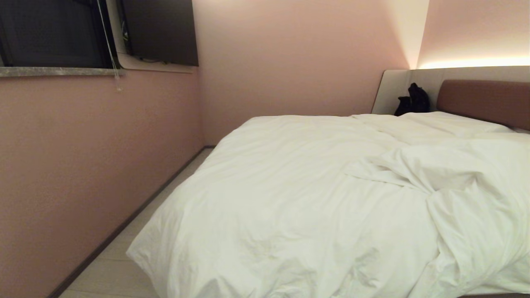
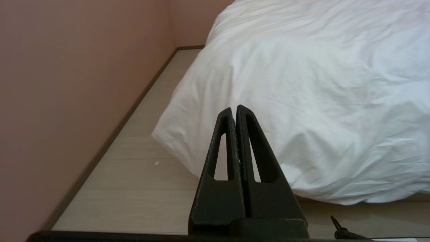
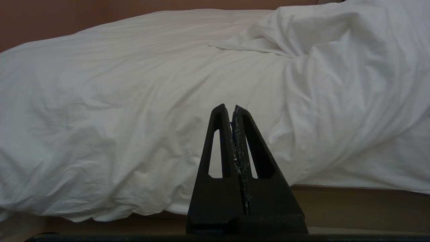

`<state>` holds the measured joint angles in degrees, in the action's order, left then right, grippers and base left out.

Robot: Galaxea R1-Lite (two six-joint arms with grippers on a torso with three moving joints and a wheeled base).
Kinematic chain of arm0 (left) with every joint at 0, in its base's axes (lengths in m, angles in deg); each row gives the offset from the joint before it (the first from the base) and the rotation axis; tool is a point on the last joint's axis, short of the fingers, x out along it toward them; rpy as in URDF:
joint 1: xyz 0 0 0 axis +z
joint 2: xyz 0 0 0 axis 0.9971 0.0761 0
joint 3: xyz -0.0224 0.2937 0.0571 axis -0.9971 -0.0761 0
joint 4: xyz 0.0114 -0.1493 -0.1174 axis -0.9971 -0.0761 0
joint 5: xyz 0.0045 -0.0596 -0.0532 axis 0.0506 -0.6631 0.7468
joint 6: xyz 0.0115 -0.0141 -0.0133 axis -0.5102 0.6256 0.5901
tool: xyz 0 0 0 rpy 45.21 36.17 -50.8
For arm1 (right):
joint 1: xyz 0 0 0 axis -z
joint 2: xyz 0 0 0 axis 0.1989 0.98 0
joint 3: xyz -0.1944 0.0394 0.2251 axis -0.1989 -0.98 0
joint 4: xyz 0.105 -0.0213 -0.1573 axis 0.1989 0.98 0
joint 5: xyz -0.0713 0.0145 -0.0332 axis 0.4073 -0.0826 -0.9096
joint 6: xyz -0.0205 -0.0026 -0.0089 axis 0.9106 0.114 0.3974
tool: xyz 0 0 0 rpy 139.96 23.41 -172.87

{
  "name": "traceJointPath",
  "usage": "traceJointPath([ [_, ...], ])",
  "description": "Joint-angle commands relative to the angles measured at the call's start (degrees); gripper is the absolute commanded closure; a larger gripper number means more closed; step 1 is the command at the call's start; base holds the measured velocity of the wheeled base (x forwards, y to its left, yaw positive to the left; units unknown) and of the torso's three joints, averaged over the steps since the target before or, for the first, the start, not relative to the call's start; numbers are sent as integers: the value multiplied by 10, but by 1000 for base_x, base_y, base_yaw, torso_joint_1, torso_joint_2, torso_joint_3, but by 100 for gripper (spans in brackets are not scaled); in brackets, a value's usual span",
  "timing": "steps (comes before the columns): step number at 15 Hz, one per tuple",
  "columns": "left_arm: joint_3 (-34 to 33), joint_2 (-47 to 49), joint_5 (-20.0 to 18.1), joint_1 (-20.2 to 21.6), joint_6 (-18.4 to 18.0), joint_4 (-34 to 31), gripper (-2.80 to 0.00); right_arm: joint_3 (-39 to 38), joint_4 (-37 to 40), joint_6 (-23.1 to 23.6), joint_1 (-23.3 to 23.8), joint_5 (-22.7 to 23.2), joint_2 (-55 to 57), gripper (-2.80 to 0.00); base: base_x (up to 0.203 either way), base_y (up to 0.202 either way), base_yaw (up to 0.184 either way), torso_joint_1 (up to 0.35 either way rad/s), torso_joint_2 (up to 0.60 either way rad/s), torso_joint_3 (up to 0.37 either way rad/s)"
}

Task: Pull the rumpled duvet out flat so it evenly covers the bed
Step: Hold the folded corner of the quilt

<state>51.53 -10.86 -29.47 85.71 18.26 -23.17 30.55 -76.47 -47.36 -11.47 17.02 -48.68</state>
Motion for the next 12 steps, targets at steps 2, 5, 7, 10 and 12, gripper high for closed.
traceJointPath([
  [2,0,0,0,0,0,0,0,0,0,0,0,0,1,0,0,-194,-1,3,5,4],
  [5,0,0,0,0,0,0,0,0,0,0,0,0,1,0,0,-194,0,4,2,2],
  [7,0,0,0,0,0,0,0,0,0,0,0,1,1,0,0,-193,-1,-1,1,6],
  [10,0,0,0,0,0,0,0,0,0,0,0,0,1,0,0,-193,0,1,5,5],
  [12,0,0,0,0,0,0,0,0,0,0,0,1,1,0,0,-195,1,3,4,4],
])
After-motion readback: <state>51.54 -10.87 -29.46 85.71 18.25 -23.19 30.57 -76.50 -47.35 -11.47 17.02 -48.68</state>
